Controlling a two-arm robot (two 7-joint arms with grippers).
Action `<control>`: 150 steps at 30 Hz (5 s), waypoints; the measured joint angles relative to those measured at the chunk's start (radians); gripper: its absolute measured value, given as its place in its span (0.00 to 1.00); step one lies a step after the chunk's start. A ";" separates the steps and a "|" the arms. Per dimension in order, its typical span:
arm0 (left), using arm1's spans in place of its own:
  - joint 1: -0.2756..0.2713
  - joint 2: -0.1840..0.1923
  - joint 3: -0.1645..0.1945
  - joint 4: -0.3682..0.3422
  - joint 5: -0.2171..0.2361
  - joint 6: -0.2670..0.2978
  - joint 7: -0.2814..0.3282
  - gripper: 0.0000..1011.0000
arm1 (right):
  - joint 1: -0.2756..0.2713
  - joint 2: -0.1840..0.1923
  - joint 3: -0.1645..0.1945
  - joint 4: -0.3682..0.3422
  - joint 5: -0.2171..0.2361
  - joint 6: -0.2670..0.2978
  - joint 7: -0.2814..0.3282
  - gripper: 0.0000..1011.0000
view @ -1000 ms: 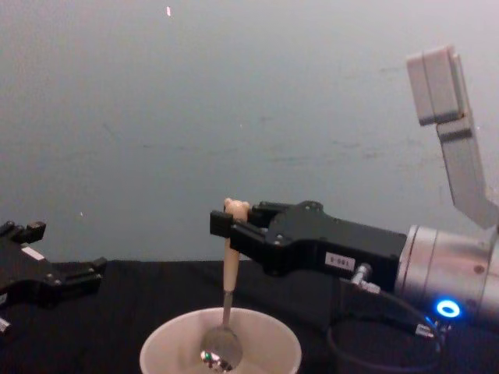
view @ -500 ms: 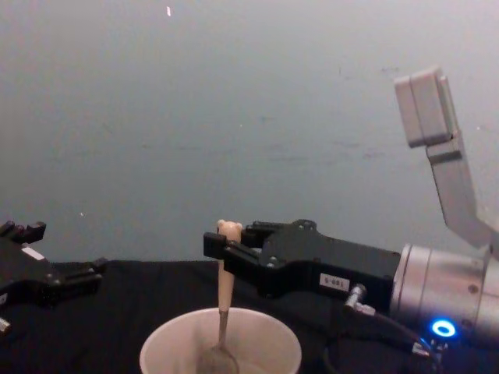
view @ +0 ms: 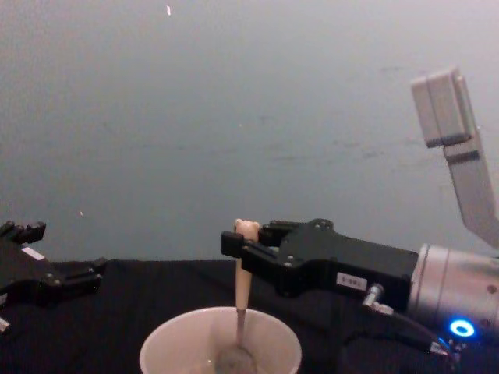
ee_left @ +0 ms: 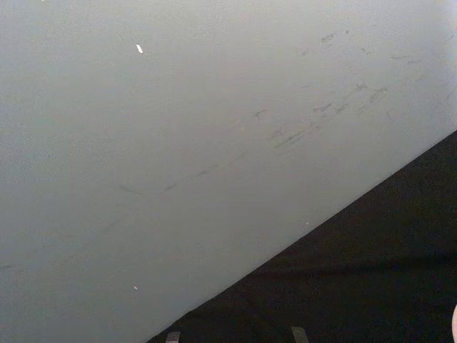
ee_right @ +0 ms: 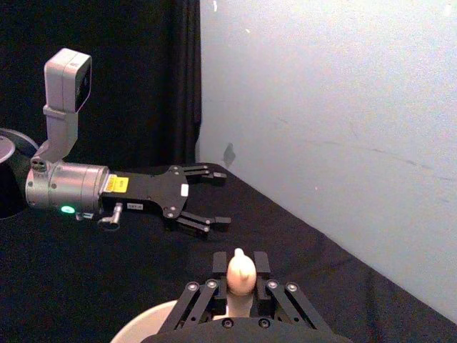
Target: Pick up the stirring spoon with one hand, stir inside the cup, then place it back in its original position.
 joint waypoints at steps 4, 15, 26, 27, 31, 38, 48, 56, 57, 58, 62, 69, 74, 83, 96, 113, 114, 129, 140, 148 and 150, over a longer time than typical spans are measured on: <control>0.000 0.000 0.000 0.000 0.000 0.000 0.000 0.99 | -0.015 0.017 0.008 -0.023 0.003 0.007 -0.001 0.21; 0.000 0.000 0.000 0.000 0.000 0.000 0.000 0.99 | -0.087 0.089 0.018 -0.139 0.042 0.042 0.026 0.21; 0.000 0.000 0.000 0.000 0.000 0.000 0.000 0.99 | -0.104 0.104 -0.017 -0.191 0.067 0.050 0.058 0.21; 0.000 0.000 0.000 0.000 0.000 0.000 0.000 0.99 | -0.099 0.097 -0.021 -0.186 0.067 0.049 0.057 0.21; 0.000 0.000 0.000 0.000 0.000 0.000 0.000 0.99 | -0.082 0.074 -0.031 -0.164 0.063 0.040 0.045 0.21; 0.000 0.000 0.000 0.000 0.000 0.000 0.000 0.99 | -0.038 0.029 -0.037 -0.092 0.030 0.013 0.014 0.21; 0.000 0.000 0.000 0.000 0.000 0.000 0.000 0.99 | -0.012 0.010 -0.014 -0.033 0.007 0.001 -0.015 0.21; 0.000 0.000 0.000 0.000 0.000 0.000 0.000 0.99 | -0.020 0.019 0.006 -0.040 0.007 0.004 -0.019 0.21; 0.000 0.000 0.000 0.000 0.000 0.000 0.000 0.99 | -0.021 0.021 0.008 -0.043 0.007 0.005 -0.019 0.21; 0.000 0.000 0.000 0.000 0.000 0.000 0.000 0.99 | -0.023 0.023 0.009 -0.045 0.008 0.005 -0.019 0.21; 0.000 0.000 0.000 0.000 0.000 0.000 0.000 0.99 | -0.033 0.037 0.014 -0.060 0.007 0.011 -0.017 0.21; 0.000 0.000 0.000 0.000 0.000 0.000 0.000 0.99 | -0.068 0.075 0.020 -0.114 0.015 0.029 -0.003 0.21; 0.000 0.000 0.000 0.000 0.000 0.000 0.000 0.99 | -0.091 0.093 0.017 -0.153 0.032 0.039 0.016 0.21; 0.000 0.000 0.000 0.000 0.000 0.000 0.000 0.99 | -0.092 0.081 -0.018 -0.172 0.048 0.045 0.042 0.21; 0.000 0.000 0.000 0.000 0.000 0.000 0.000 0.99 | -0.019 0.002 -0.033 -0.057 0.015 0.014 -0.002 0.21; 0.000 0.000 0.000 0.000 0.000 0.000 0.000 0.99 | -0.019 0.003 0.002 -0.038 0.008 0.015 -0.026 0.21; 0.000 0.000 0.000 0.000 0.000 0.000 0.000 0.99 | -0.021 0.005 0.004 -0.040 0.008 0.015 -0.026 0.21; 0.000 0.000 0.000 0.000 0.000 0.000 0.000 0.99 | -0.100 0.090 0.030 -0.161 0.036 0.049 -0.007 0.21; 0.000 0.000 0.000 0.000 0.000 0.000 0.000 0.99 | -0.114 0.085 -0.015 -0.192 0.049 0.061 0.021 0.21; 0.000 0.000 0.000 0.000 0.000 0.000 0.000 0.99 | -0.060 0.025 -0.030 -0.116 0.032 0.038 -0.001 0.21; 0.000 0.000 0.000 0.000 0.000 0.000 0.000 0.99 | -0.049 0.016 -0.030 -0.099 0.026 0.033 -0.006 0.21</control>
